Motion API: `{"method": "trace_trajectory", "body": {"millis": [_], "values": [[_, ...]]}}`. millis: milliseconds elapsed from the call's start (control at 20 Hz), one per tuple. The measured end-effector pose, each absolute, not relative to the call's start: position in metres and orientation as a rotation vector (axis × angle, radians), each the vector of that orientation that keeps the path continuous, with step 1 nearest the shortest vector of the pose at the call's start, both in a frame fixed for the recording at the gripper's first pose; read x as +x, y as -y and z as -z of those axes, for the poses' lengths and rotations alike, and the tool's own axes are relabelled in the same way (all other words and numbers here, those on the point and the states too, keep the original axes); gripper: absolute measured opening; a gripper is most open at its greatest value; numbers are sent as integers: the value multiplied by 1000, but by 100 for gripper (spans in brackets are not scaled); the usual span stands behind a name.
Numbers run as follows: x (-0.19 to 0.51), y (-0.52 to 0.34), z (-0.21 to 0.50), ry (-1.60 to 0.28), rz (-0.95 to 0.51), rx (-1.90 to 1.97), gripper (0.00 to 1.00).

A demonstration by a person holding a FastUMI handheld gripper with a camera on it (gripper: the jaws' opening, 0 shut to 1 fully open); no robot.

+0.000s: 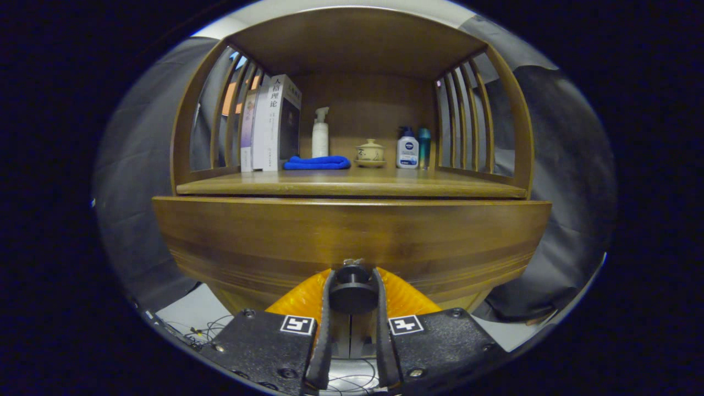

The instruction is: Pull open the drawer, take out the items inside it, and place them on the countertop above the cabinet.

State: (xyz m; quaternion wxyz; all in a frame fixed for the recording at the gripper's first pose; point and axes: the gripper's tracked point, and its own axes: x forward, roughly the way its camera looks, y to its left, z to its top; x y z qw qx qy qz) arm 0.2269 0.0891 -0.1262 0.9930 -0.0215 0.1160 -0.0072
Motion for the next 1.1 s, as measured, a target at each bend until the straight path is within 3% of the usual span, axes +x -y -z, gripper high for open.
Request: {"method": "trace_trajectory", "body": {"millis": [1100], "values": [[110, -91, 136, -243, -7, -40, 36]]}}
